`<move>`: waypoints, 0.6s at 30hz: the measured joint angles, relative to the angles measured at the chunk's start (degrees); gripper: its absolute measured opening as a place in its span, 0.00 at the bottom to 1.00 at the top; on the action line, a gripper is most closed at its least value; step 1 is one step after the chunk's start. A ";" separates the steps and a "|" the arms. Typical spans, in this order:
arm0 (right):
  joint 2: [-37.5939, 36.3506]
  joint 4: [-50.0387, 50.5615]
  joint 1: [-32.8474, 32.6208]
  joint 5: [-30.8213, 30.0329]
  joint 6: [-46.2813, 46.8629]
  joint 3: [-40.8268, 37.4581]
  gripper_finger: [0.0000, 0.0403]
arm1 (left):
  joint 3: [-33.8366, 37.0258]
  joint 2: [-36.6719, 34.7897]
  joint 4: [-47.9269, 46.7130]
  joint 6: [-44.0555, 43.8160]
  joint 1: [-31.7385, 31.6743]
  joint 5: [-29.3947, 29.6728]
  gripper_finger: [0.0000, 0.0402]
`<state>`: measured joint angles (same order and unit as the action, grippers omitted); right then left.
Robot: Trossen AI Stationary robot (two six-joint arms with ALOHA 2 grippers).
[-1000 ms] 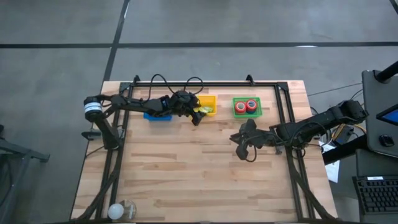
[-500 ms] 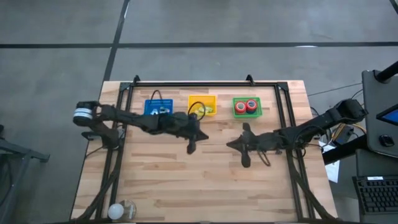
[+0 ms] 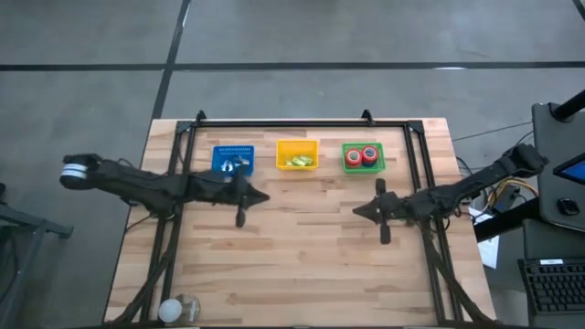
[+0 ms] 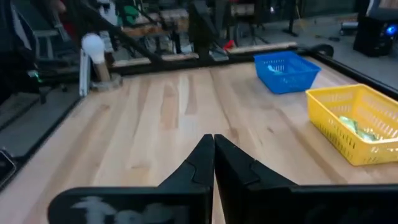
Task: Pick and place Stapler, Stapler remover, tape
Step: Return to Home Position
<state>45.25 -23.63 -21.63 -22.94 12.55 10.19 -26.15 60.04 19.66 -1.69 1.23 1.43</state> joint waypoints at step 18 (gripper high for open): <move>-16.05 0.96 0.02 -1.02 -9.10 -7.86 0.02 | 25.33 -24.05 18.72 -6.86 0.33 -1.80 0.06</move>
<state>29.20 -22.67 -21.61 -23.95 3.45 2.33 -0.82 36.00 38.38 -8.55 1.56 -0.36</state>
